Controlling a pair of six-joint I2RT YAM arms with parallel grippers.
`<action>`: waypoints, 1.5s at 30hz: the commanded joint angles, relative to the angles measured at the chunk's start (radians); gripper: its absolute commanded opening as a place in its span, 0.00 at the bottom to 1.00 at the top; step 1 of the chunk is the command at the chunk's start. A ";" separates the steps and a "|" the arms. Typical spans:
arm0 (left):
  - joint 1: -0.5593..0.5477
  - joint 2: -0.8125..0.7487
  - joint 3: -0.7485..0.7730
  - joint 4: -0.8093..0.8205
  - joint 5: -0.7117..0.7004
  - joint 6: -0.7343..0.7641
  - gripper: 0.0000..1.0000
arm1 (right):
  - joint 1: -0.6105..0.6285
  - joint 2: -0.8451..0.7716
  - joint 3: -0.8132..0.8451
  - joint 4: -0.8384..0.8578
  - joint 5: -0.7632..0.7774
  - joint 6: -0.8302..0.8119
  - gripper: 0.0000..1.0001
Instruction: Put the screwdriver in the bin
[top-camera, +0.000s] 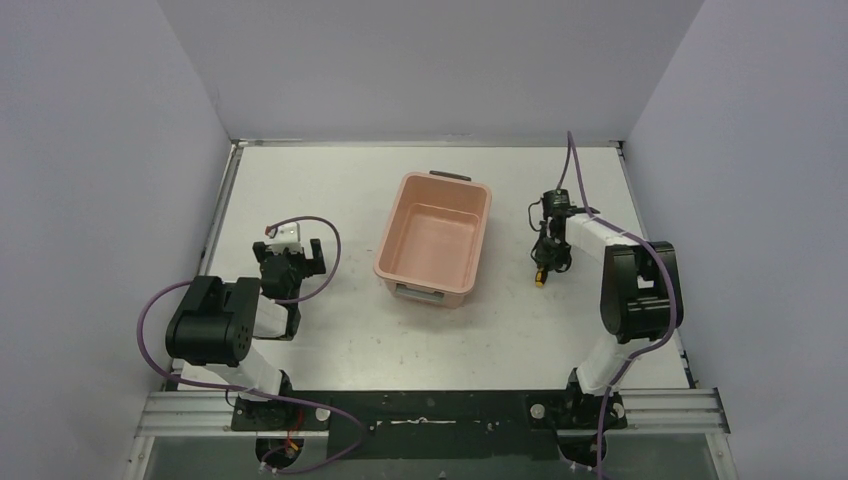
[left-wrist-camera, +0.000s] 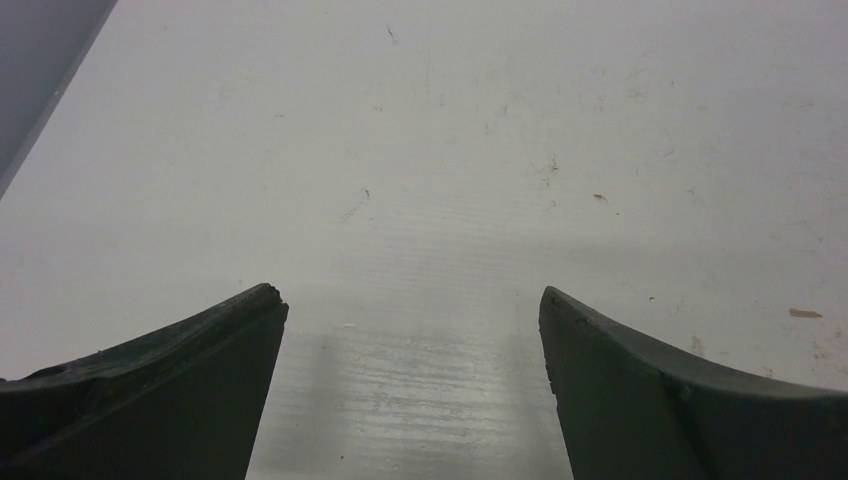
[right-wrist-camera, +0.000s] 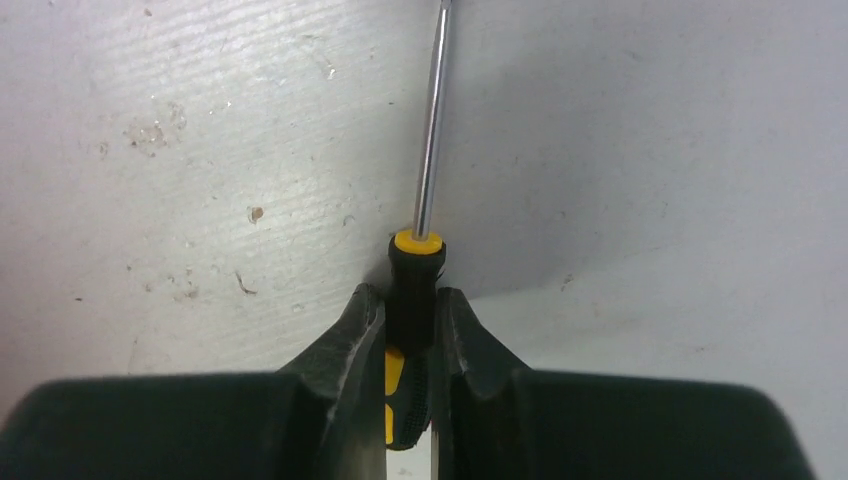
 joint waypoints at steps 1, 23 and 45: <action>0.002 -0.005 0.013 0.054 0.002 -0.006 0.97 | -0.012 -0.029 0.003 -0.034 -0.009 -0.019 0.00; 0.002 -0.005 0.013 0.053 0.004 -0.006 0.97 | 0.321 -0.092 1.065 -0.520 0.021 0.071 0.00; 0.002 -0.004 0.013 0.054 0.003 -0.006 0.97 | 0.637 0.277 0.440 -0.041 0.030 0.138 0.00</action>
